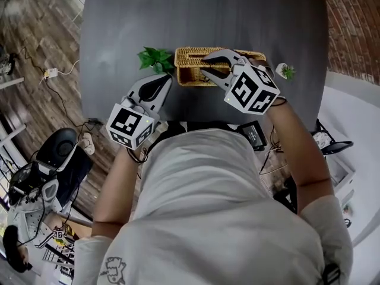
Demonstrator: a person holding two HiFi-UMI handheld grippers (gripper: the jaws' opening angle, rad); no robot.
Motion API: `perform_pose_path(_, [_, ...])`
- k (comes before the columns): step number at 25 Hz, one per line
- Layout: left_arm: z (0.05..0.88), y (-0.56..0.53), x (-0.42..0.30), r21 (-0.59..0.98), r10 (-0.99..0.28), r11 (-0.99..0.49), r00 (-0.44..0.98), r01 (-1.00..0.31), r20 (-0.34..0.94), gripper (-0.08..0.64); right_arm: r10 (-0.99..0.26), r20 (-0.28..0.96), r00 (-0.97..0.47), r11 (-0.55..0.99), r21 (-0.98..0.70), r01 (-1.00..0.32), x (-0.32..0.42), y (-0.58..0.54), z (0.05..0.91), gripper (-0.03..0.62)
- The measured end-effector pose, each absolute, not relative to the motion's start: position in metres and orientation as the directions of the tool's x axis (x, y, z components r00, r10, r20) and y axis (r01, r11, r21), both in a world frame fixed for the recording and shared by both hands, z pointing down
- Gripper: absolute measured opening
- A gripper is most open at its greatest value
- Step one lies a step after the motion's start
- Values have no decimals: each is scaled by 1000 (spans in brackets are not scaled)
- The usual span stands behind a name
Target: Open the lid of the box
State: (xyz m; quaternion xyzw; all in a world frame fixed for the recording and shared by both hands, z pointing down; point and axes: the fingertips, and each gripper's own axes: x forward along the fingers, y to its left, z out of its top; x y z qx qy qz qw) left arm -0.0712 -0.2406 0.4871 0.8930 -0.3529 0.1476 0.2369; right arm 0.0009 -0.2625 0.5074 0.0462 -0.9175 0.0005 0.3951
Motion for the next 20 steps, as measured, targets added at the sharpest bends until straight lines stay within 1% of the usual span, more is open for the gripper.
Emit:
perform_pose_path(10, [494, -252, -74, 327, -577, -607, 685, -724, 445, 12, -80, 710, -699, 996, 78, -35, -4, -321, 490, 43])
perform_pose_path(20, [500, -261, -72, 336, -591, -579, 666, -743, 455, 12, -57, 701, -711, 998, 47, -33, -5, -377, 498, 54])
